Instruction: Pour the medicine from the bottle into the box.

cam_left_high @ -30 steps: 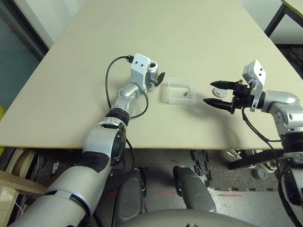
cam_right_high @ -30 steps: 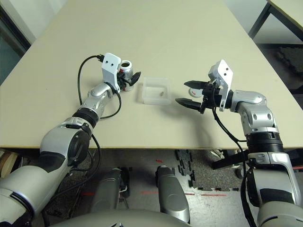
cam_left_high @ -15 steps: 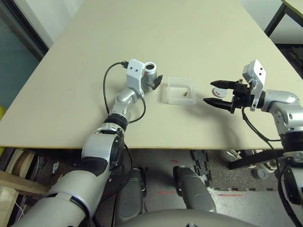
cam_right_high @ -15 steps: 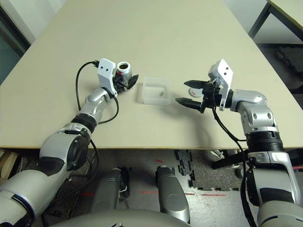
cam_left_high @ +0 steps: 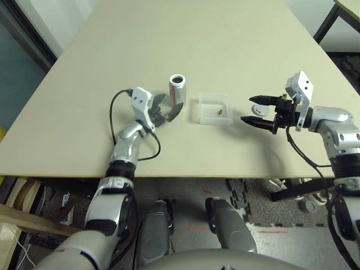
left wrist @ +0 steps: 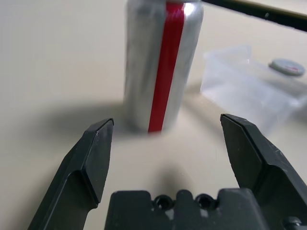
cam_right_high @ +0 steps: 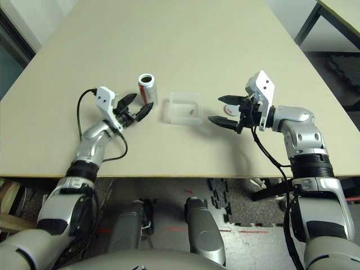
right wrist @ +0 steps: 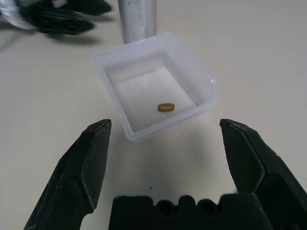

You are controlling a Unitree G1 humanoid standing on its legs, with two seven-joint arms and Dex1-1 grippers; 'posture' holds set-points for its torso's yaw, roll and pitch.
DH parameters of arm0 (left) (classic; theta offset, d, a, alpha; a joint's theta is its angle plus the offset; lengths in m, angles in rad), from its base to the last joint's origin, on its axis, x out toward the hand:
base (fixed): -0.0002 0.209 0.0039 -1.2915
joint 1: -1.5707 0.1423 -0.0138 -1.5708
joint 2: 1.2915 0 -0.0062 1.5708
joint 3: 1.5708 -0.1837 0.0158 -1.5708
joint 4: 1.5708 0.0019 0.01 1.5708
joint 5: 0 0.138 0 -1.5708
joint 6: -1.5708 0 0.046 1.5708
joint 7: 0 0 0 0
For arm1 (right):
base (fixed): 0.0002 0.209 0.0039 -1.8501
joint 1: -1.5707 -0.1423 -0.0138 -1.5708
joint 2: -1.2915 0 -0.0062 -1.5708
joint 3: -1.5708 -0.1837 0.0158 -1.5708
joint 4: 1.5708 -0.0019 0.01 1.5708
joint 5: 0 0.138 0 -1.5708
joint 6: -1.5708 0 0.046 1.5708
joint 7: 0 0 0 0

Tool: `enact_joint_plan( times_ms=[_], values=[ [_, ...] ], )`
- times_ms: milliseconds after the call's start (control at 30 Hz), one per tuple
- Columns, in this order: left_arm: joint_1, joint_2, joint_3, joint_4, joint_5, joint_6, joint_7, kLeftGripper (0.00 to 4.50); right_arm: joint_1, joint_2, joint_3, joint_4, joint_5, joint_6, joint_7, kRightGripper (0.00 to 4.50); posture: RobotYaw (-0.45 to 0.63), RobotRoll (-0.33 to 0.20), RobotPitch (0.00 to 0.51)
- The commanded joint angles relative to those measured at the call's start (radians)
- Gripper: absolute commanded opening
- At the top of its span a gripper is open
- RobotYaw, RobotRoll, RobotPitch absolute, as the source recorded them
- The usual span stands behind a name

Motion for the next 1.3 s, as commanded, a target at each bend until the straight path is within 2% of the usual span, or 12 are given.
enact_joint_plan(
  times_ms=[33,167,367,733,1000,1300],
  values=[
    [0.084,0.077,0.031,-0.234,-0.111,0.174,-0.031,4.47,-0.002,0.007,-0.009,0.020,-0.003,-0.027,-0.013,4.50,-0.14,0.000,0.155],
    [0.105,0.156,0.128,-0.325,-0.186,0.267,0.021,4.47,-0.001,0.024,-0.046,0.032,0.009,-0.038,-0.078,4.50,-0.11,0.000,0.154],
    [0.073,0.242,0.246,-0.264,-0.211,0.282,0.106,4.47,-0.006,0.061,-0.114,0.056,0.025,-0.051,-0.203,4.50,-0.08,0.000,0.153],
    [-0.177,0.405,0.332,0.204,-0.118,0.100,0.232,4.47,0.019,0.100,-0.318,0.105,0.047,-0.108,-0.573,4.50,-0.09,0.000,0.177],
    [-0.268,0.454,0.320,0.418,-0.077,-0.014,0.266,4.47,0.090,0.086,-0.364,0.084,0.053,-0.124,-0.633,4.50,-0.10,0.000,0.201],
    [-0.299,0.454,0.315,0.501,-0.058,-0.066,0.279,4.47,0.103,0.094,-0.375,0.092,0.058,-0.135,-0.661,4.50,-0.11,0.000,0.196]
  ],
)
